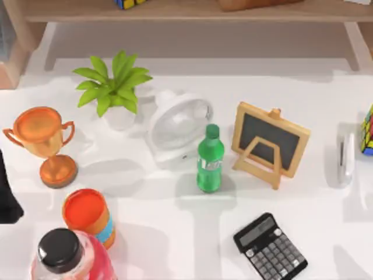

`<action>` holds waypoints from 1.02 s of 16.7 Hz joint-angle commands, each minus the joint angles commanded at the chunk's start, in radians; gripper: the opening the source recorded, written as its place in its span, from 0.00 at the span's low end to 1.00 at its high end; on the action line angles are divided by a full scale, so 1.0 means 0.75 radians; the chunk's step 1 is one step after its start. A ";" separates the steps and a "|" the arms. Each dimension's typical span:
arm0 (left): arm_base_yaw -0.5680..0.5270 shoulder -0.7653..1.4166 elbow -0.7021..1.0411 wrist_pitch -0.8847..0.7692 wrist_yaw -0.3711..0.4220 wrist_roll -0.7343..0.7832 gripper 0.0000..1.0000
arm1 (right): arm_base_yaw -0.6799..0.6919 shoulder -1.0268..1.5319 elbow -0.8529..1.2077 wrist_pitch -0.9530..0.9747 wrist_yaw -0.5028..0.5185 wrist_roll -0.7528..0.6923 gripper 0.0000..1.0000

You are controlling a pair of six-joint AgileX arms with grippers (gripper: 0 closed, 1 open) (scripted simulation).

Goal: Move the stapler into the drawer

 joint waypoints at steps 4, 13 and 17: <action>0.000 0.000 0.000 0.000 0.000 0.000 1.00 | -0.010 0.040 0.024 0.027 -0.009 -0.034 1.00; 0.000 0.000 0.000 0.000 0.000 0.000 1.00 | -0.191 0.877 0.456 0.501 -0.176 -0.649 1.00; 0.000 0.000 0.000 0.000 0.000 0.000 1.00 | -0.307 1.471 0.736 0.808 -0.284 -1.045 1.00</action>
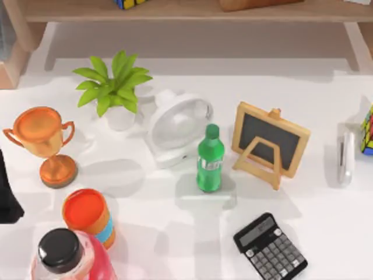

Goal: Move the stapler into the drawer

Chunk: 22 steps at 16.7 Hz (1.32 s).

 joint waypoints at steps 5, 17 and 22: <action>0.000 0.000 0.000 0.000 0.000 0.000 1.00 | -0.141 0.745 0.339 0.372 -0.131 -0.479 1.00; 0.000 0.000 0.000 0.000 0.000 0.000 1.00 | -0.305 1.597 0.730 0.802 -0.280 -1.031 1.00; 0.000 0.000 0.000 0.000 0.000 0.000 1.00 | -0.297 1.602 0.745 0.791 -0.273 -1.031 1.00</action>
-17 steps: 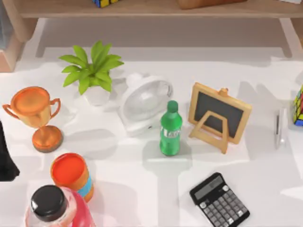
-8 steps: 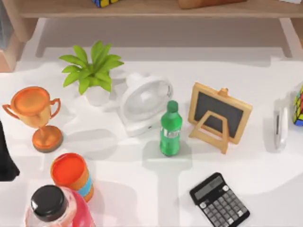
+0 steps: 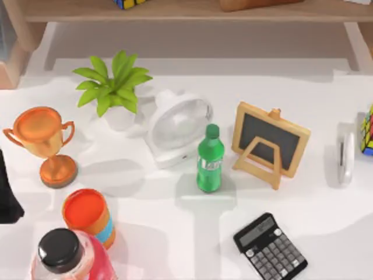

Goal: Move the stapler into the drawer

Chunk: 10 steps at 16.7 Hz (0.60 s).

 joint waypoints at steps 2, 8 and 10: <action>0.000 0.000 0.000 0.000 0.000 0.000 1.00 | 0.008 0.023 0.050 -0.026 0.010 -0.001 1.00; 0.000 0.000 0.000 0.000 0.000 0.000 1.00 | 0.023 0.065 0.139 -0.073 0.026 -0.001 1.00; 0.000 0.000 0.000 0.000 0.000 0.000 1.00 | 0.023 0.065 0.139 -0.073 0.026 -0.001 0.92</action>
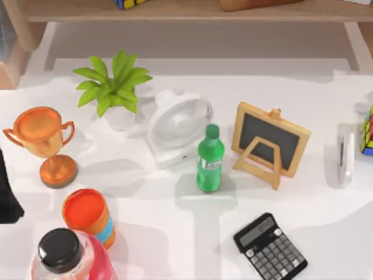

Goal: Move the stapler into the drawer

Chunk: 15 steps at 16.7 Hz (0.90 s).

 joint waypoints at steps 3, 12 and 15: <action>0.000 0.000 0.000 0.000 0.000 0.000 1.00 | 0.000 0.000 0.000 0.000 0.000 0.000 0.70; 0.000 0.000 0.000 0.000 0.000 0.000 1.00 | 0.000 0.000 0.000 0.000 0.000 0.000 0.02; 0.000 0.000 0.000 0.000 0.000 0.000 1.00 | 0.000 0.000 0.000 0.000 0.000 0.000 0.00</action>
